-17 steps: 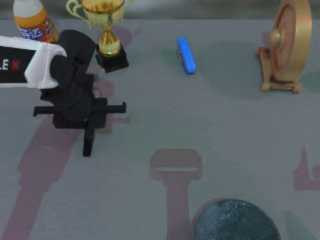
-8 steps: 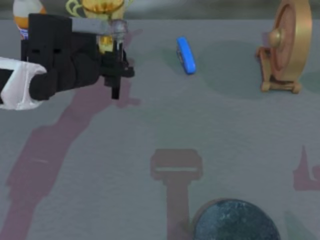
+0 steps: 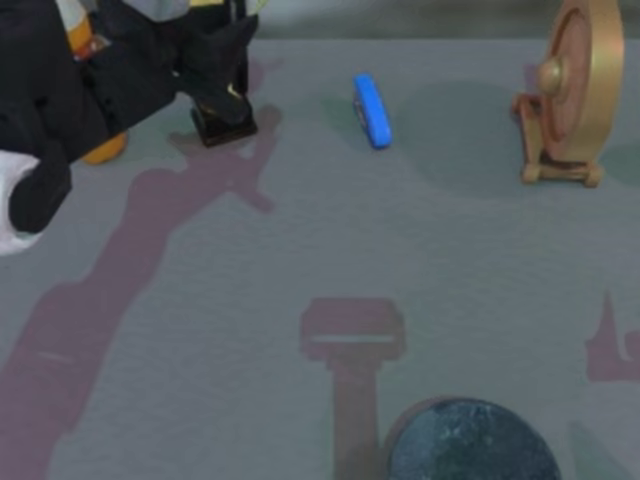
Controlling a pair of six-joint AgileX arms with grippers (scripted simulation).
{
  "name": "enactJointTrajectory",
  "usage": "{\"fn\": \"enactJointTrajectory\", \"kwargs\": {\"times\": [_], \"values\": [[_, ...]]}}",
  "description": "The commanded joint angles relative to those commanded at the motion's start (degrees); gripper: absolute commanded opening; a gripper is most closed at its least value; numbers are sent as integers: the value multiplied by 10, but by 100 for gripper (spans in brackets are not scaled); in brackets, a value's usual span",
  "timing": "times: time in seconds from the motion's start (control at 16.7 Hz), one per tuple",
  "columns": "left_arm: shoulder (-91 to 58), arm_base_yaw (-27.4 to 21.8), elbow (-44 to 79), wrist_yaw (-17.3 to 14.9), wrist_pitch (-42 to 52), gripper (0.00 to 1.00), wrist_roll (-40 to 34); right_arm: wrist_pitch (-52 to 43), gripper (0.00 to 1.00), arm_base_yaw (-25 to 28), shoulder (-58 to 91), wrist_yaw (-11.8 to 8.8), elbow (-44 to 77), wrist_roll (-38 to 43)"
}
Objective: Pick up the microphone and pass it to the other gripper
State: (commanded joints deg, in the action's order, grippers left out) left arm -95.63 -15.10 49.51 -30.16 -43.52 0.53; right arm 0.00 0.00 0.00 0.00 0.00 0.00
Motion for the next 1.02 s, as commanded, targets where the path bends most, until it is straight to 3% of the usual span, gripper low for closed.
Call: {"fn": "enactJointTrajectory", "kwargs": {"times": [0.3,0.48,0.66,1.02], "values": [[9,1,-5,-8,-17,0,5,0,100,0,0,0,0,0],[11,-11,-3,3,-14,0,6,0,100,0,0,0,0,0],[32,-61,-9,56,-8,0,6,0,100,0,0,0,0,0],[91,-196,-29,200,12,0,4,0,100,0,0,0,0,0]]}}
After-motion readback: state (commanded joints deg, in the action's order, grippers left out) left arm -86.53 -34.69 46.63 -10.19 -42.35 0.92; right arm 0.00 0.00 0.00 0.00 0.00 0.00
